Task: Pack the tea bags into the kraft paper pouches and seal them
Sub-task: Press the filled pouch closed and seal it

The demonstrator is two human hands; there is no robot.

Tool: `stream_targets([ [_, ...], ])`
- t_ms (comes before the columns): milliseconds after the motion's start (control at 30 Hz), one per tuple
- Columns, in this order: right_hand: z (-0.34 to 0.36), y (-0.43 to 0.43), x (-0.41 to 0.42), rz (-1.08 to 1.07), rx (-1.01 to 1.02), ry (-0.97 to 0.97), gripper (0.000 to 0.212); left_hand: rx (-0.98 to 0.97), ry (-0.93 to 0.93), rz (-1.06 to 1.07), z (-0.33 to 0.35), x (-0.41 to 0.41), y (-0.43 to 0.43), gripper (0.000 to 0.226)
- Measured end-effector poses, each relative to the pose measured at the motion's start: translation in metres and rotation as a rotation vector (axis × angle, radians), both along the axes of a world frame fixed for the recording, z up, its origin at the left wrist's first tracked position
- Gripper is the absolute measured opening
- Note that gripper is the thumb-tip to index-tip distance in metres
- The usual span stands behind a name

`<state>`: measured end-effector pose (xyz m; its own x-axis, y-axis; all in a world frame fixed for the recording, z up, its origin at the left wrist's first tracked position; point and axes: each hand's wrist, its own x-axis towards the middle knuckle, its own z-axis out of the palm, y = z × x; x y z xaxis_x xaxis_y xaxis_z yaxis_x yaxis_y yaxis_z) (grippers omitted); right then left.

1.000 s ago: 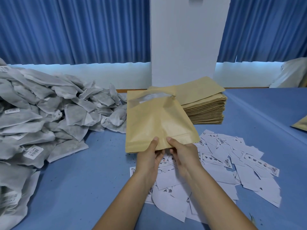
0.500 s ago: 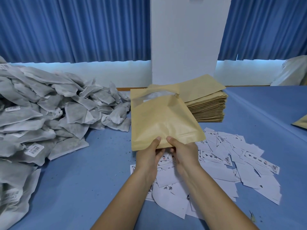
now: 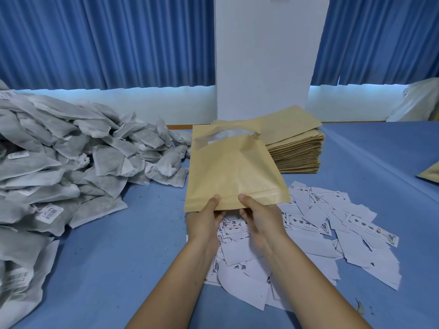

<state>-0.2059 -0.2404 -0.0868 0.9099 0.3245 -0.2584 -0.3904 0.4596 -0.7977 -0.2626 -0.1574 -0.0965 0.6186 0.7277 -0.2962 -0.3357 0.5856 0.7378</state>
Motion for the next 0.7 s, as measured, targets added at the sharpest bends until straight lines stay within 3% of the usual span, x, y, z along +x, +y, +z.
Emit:
stream_targets([
  [200,-0.0003,-0.0007,0.0004,-0.001,-0.047,-0.009,0.032,-0.007,-0.014,-0.211,-0.0018,0.0037,-0.0102,0.004],
  [433,0.0024,-0.0018,-0.0007,0.058,-0.055,-0.037,0.028,0.057,0.041,-0.179,-0.0019,0.0035,-0.0103,0.008],
  [567,0.0013,-0.0028,0.0018,-0.117,-0.071,-0.002,0.005,0.001,-0.002,-0.138,0.0001,0.0040,-0.0081,0.015],
  [700,-0.0007,-0.0064,0.0047,-0.166,-0.146,0.007,0.007,-0.066,-0.033,-0.153,-0.0020,0.0049,-0.0055,0.011],
])
